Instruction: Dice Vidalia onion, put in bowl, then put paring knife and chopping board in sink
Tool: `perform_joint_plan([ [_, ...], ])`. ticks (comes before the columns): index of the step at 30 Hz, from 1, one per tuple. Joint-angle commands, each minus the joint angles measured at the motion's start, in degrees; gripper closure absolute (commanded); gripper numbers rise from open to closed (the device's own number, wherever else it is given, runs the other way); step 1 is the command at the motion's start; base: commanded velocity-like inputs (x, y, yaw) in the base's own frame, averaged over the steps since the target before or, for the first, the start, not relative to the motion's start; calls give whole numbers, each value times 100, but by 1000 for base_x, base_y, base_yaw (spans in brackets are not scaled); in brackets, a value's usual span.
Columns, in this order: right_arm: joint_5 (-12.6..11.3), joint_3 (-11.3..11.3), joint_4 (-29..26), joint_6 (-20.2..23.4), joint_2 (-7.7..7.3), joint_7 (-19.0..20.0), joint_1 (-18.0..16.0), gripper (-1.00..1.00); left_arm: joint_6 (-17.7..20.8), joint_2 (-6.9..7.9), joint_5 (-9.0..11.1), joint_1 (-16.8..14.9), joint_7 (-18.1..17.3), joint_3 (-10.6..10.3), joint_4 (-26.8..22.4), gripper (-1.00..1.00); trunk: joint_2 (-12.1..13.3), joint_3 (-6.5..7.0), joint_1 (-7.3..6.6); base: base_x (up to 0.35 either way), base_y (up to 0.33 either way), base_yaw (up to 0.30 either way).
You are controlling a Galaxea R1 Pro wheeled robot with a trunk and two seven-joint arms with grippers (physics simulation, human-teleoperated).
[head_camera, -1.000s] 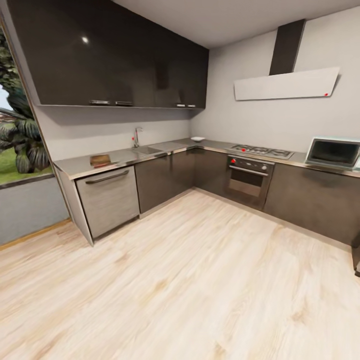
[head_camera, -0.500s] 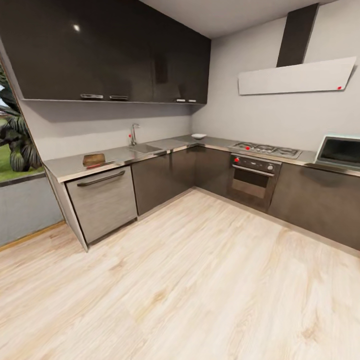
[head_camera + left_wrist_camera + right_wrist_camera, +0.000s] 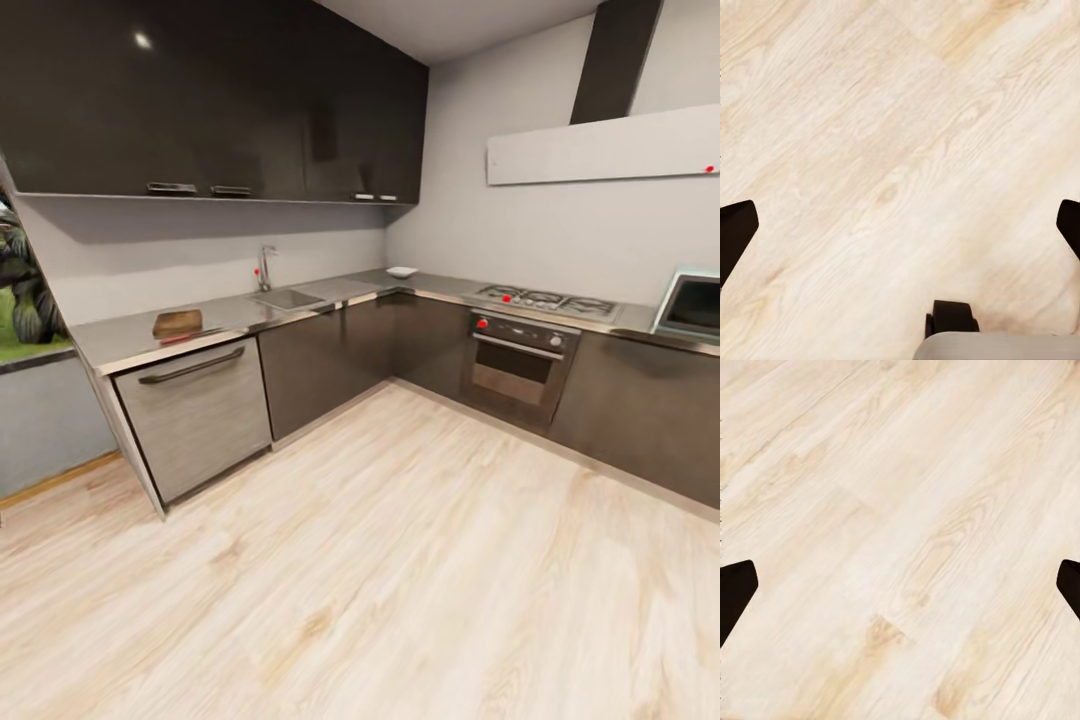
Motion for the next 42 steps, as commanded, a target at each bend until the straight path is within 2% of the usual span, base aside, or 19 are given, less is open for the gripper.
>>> perform_joint_plan([
  [1,2,-1,1,-16,2,-19,-2,-100,-11,-1,2,0,2,7,-3,-100,-2,-7,3,324,0,158],
  [21,2,-6,1,-20,4,-19,-2,-100,-11,-1,2,0,2,8,-3,-100,-2,-69,3,324,0,216],
  [28,2,-6,1,-20,4,-20,-2,-100,-11,-36,2,0,2,9,-3,-100,-2,-91,3,105,-21,253],
  [42,2,-6,1,-20,4,-20,-2,-100,-11,-80,2,0,2,9,-3,-100,-2,-134,3,97,-261,265],
])
